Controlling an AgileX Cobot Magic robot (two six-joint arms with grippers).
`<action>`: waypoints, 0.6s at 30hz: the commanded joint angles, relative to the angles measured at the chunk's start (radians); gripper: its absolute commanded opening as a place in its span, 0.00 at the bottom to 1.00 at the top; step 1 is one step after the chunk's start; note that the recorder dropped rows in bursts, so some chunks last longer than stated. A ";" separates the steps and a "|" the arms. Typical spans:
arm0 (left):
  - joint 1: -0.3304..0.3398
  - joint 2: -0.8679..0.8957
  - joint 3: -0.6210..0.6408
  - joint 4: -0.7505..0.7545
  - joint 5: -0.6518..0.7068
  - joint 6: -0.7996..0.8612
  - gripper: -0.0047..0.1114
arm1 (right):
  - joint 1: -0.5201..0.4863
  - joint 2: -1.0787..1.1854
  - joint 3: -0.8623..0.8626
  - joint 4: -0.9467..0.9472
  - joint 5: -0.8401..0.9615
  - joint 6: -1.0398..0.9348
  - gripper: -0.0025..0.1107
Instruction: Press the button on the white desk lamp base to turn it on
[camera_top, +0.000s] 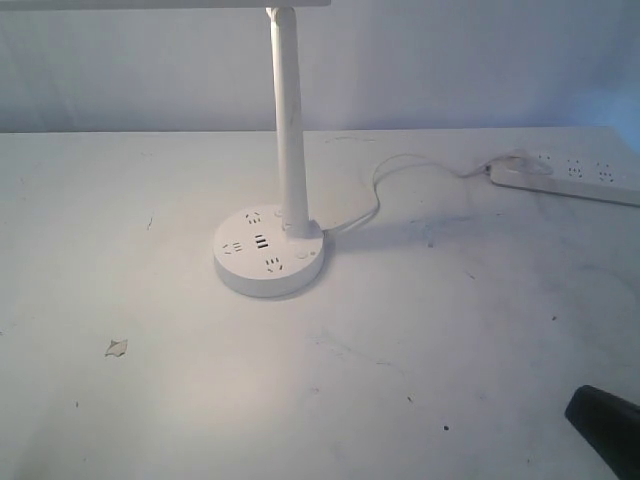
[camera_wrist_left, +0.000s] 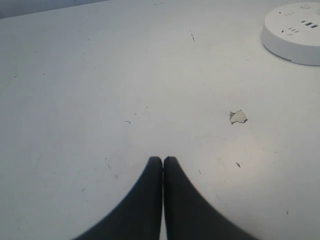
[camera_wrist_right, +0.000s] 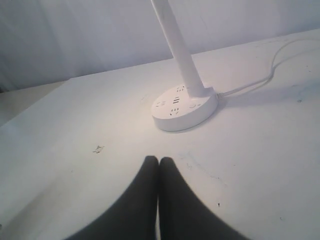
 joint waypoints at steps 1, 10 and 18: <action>0.000 -0.003 0.002 -0.002 0.000 0.000 0.04 | -0.002 -0.006 0.002 -0.071 0.000 -0.111 0.02; 0.000 -0.003 0.002 -0.002 0.000 0.000 0.04 | -0.117 -0.006 0.002 -0.149 -0.007 -0.370 0.02; 0.000 -0.003 0.002 -0.002 0.000 0.000 0.04 | -0.547 -0.006 0.002 -0.141 0.027 -0.211 0.02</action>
